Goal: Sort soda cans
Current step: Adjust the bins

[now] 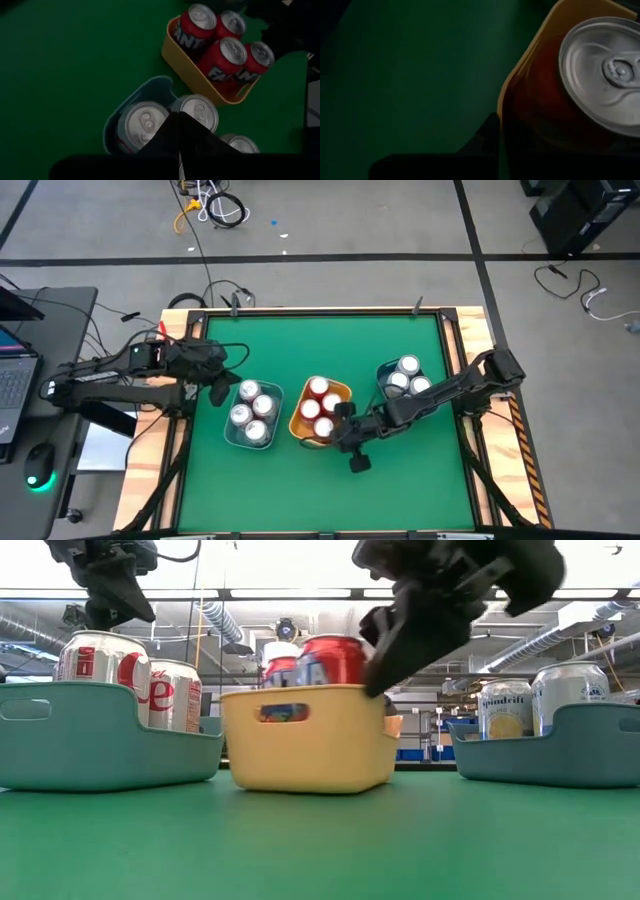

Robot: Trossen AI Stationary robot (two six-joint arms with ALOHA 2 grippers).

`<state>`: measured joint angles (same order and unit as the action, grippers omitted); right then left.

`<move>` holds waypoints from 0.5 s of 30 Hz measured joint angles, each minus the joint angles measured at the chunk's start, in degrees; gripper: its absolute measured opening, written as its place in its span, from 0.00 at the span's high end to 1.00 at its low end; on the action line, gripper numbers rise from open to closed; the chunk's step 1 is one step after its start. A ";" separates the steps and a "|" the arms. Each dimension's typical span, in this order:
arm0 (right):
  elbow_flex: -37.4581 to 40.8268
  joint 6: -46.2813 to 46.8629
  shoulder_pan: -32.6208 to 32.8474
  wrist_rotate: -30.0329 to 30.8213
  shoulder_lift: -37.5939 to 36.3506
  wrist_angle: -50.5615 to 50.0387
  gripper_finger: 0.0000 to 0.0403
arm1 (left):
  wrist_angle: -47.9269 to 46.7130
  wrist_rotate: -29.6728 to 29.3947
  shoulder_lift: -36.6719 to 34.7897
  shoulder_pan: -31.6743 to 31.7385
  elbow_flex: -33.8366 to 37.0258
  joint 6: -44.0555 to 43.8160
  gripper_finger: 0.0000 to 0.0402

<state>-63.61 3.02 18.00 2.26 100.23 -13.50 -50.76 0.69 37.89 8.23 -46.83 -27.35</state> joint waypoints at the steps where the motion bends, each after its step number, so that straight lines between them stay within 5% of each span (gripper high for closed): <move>1: 0.01 -0.93 -0.02 -0.99 -0.49 -1.12 0.98 | 0.46 0.00 0.00 0.00 0.00 0.11 1.00; 7: -0.14 -6.51 0.00 -4.70 -1.33 -6.16 0.98 | 0.39 0.63 0.00 0.00 0.00 2.35 1.00; 15: -0.39 -2.70 0.08 -4.65 -1.63 -6.73 0.87 | 6.46 7.36 -0.04 -0.32 0.02 12.55 1.00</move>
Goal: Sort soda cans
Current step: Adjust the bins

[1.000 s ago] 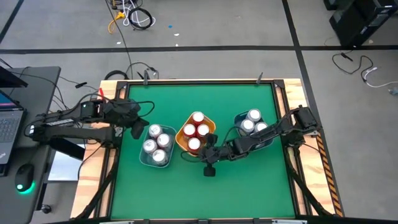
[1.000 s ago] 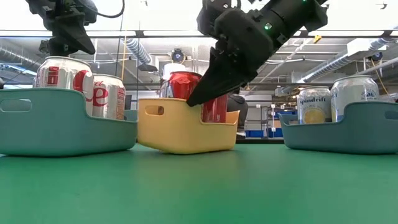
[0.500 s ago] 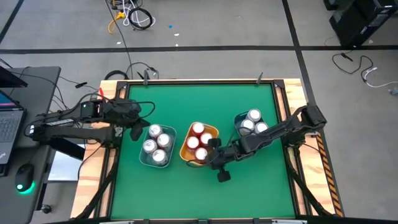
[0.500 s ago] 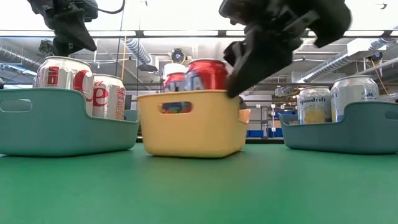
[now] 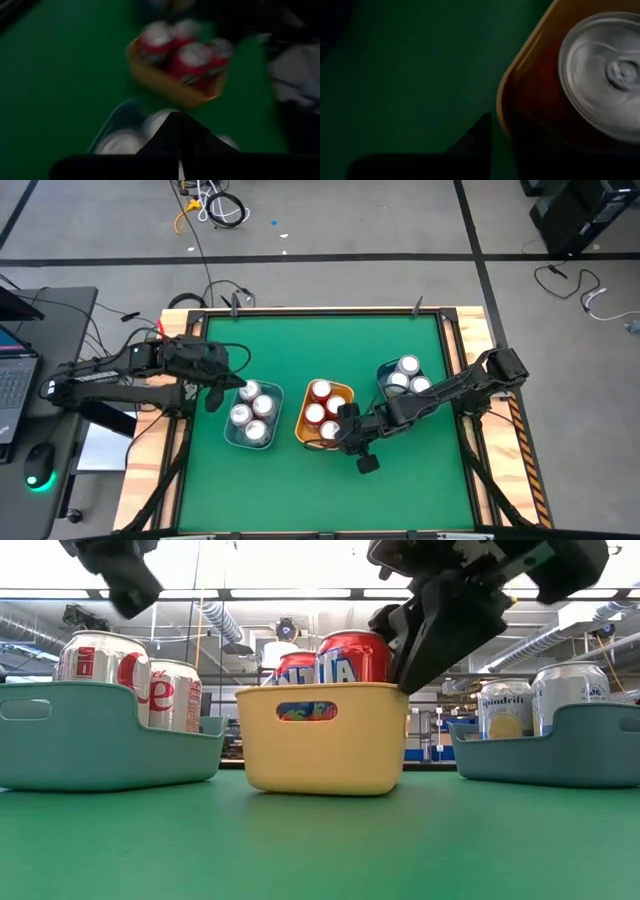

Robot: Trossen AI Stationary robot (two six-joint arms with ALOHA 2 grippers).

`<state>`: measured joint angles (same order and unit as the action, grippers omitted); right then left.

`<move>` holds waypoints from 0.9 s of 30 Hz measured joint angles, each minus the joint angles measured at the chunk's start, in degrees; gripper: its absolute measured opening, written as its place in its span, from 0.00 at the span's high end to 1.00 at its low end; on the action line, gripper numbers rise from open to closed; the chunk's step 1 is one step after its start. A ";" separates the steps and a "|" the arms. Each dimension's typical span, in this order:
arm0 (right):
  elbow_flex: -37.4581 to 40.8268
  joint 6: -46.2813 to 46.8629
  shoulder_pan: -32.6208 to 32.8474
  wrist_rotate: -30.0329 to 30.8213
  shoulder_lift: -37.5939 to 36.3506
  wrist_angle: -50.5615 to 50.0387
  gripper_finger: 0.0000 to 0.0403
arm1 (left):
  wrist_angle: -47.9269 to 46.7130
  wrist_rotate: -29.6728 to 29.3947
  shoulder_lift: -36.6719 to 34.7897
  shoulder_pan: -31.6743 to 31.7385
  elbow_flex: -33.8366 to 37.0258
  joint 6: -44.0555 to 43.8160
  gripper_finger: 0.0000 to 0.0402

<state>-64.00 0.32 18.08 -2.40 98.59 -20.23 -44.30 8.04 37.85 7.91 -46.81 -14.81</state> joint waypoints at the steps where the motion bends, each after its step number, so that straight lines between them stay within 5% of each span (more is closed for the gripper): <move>1: -0.36 1.01 0.17 0.24 -0.22 -0.78 0.85 | 1.98 1.75 -0.03 -0.42 0.00 1.35 1.00; 7: -5.12 5.20 1.39 0.83 -0.47 -7.20 0.67 | 8.99 4.96 -0.05 -5.33 0.00 6.40 1.00; 11: -9.29 10.34 3.41 8.43 -1.88 -17.93 0.63 | 8.08 1.91 -0.03 -7.64 0.00 0.18 1.00; 19: -4.07 24.55 6.66 20.07 -5.86 -24.35 0.96 | -2.61 -8.42 0.04 -8.68 0.28 -13.39 1.00; 27: 11.21 33.44 3.11 23.55 -5.69 -3.73 0.99 | -9.26 -13.93 0.08 -8.66 6.82 -28.46 1.00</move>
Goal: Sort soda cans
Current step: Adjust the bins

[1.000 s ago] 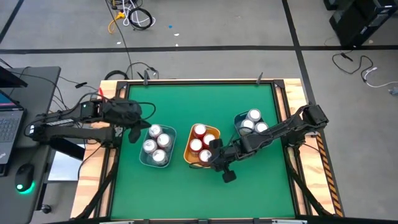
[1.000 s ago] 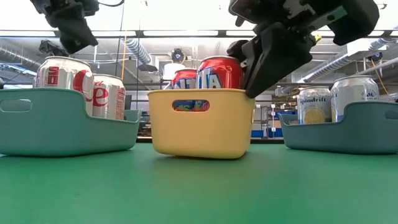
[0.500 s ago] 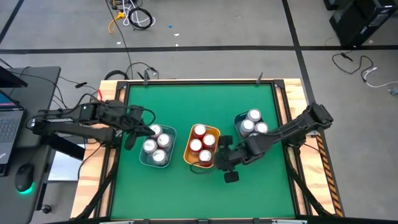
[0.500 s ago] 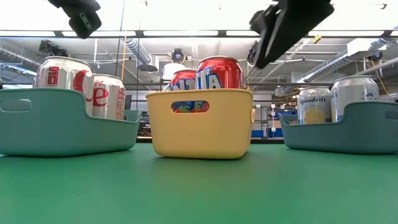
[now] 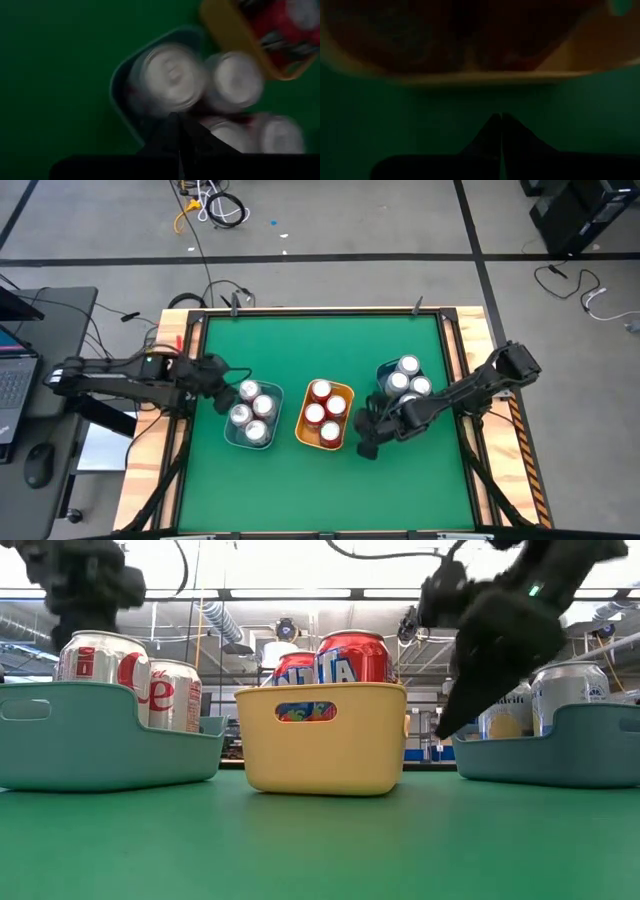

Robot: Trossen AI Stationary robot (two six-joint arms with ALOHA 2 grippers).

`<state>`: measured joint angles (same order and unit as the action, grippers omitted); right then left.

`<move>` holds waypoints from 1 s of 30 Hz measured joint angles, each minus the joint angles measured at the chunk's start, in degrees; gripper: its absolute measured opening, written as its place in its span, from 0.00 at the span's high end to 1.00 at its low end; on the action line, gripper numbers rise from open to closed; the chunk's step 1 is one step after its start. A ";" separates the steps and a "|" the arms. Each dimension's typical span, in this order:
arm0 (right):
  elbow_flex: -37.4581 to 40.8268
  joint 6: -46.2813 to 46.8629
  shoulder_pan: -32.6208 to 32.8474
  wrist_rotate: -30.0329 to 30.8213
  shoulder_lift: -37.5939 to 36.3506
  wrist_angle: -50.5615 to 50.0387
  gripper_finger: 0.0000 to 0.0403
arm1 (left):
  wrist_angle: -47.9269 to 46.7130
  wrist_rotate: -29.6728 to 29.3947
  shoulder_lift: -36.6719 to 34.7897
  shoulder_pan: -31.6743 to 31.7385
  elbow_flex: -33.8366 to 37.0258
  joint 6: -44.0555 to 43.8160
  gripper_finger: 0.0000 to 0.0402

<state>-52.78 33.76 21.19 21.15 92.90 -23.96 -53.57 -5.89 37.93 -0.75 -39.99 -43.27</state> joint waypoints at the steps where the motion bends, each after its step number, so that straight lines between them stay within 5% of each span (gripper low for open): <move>1: 1.61 1.11 -0.55 1.04 0.00 3.00 0.99 | -0.09 0.00 0.00 0.00 1.21 -1.28 1.00; 14: 9.85 -1.88 -6.70 1.96 0.00 19.56 1.00 | 1.89 0.87 -0.15 0.00 12.30 -10.88 1.00; 22: 9.85 -7.91 -9.13 0.67 0.34 20.69 1.00 | 20.82 7.77 -0.06 -0.09 21.41 -11.60 1.00; 30: 9.93 -15.80 -13.84 -1.81 1.79 26.58 1.00 | 31.81 7.15 0.37 -0.11 25.83 -12.13 1.00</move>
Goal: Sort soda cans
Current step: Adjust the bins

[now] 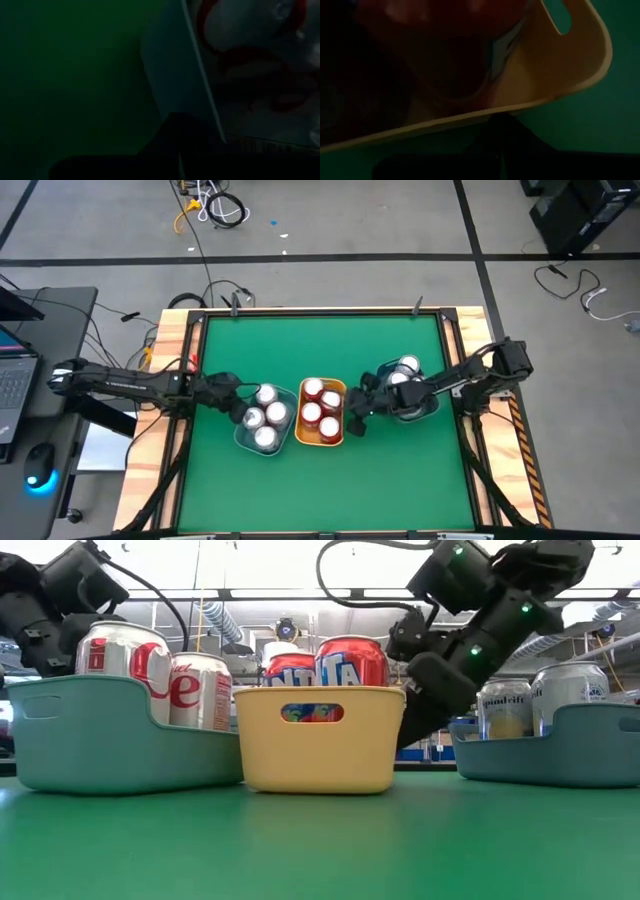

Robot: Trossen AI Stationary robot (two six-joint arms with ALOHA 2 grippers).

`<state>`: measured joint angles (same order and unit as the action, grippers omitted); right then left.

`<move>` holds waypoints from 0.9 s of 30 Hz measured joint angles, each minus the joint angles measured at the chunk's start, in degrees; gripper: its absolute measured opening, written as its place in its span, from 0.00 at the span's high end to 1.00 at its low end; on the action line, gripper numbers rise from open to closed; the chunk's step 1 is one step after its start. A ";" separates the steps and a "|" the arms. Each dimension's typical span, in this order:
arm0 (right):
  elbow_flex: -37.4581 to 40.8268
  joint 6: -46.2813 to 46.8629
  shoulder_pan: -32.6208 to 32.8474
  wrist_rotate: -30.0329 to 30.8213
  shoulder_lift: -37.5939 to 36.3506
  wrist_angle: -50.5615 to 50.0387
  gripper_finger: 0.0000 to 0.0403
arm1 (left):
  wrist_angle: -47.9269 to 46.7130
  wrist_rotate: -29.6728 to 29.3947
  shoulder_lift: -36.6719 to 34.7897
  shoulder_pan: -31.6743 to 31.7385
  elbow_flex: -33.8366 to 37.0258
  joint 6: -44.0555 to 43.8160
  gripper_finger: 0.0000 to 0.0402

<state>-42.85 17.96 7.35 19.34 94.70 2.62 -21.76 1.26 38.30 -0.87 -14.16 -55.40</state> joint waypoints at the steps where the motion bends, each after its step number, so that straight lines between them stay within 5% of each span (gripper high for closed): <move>1: 0.00 -0.35 -0.58 -0.52 0.00 0.52 1.00 | 0.76 -0.24 0.00 -0.02 0.24 0.63 1.00; 8: 0.02 -2.57 -2.23 -2.50 -0.32 1.18 1.00 | -0.86 -2.49 -0.26 0.05 -2.65 5.71 1.00; 18: 0.00 -2.60 -2.08 -2.48 -1.01 0.70 1.00 | -34.28 -7.98 -0.57 -0.55 -25.42 14.60 1.00; 27: -0.07 -2.67 -1.22 -2.44 -1.07 0.30 1.00 | -26.56 -0.35 1.74 -16.01 -30.61 25.49 1.00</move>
<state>-42.92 15.29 6.13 16.91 93.62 2.92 -48.32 0.91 40.05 -16.88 -44.77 -29.92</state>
